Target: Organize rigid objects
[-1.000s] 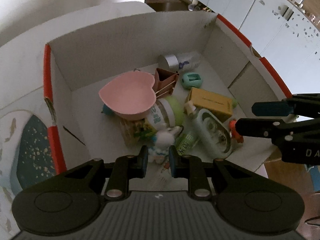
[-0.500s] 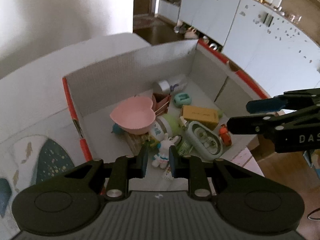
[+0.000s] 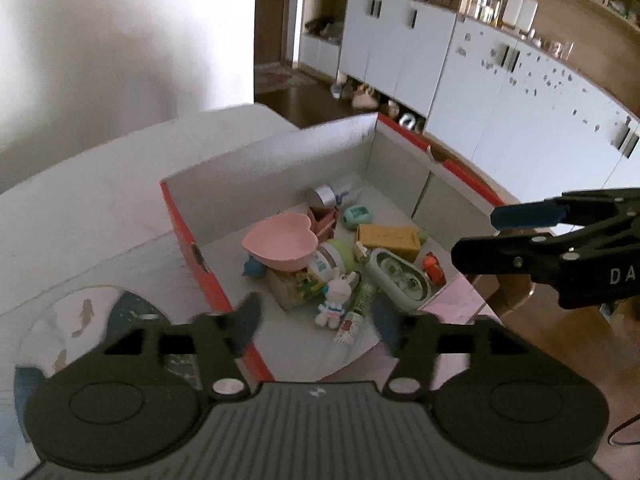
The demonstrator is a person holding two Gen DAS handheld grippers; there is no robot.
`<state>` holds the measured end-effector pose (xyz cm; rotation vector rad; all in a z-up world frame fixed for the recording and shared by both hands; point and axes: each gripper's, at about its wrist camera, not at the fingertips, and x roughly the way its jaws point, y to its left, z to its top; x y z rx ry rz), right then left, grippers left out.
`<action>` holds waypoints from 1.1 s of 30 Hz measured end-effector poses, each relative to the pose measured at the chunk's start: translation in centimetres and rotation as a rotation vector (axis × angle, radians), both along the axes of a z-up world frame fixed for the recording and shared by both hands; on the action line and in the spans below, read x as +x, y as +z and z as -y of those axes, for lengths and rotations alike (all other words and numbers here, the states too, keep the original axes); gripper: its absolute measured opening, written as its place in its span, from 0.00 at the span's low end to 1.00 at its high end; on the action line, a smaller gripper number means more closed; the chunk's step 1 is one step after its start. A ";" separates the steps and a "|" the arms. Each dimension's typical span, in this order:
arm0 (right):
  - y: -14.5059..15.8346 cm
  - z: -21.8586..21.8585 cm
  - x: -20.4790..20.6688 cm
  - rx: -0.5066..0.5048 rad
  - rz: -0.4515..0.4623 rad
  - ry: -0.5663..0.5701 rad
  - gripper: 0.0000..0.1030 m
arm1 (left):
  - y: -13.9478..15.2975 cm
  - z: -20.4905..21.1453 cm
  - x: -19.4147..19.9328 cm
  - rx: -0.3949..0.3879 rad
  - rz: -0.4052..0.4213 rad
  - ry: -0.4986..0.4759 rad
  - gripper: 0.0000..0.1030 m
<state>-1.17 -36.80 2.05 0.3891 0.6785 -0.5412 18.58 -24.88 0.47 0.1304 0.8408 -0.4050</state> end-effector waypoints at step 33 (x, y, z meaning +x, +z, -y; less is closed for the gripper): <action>1.8 -9.9 -2.2 -0.138 0.165 -0.177 1.00 | 4.4 -5.1 -6.1 -0.139 0.140 -0.156 1.00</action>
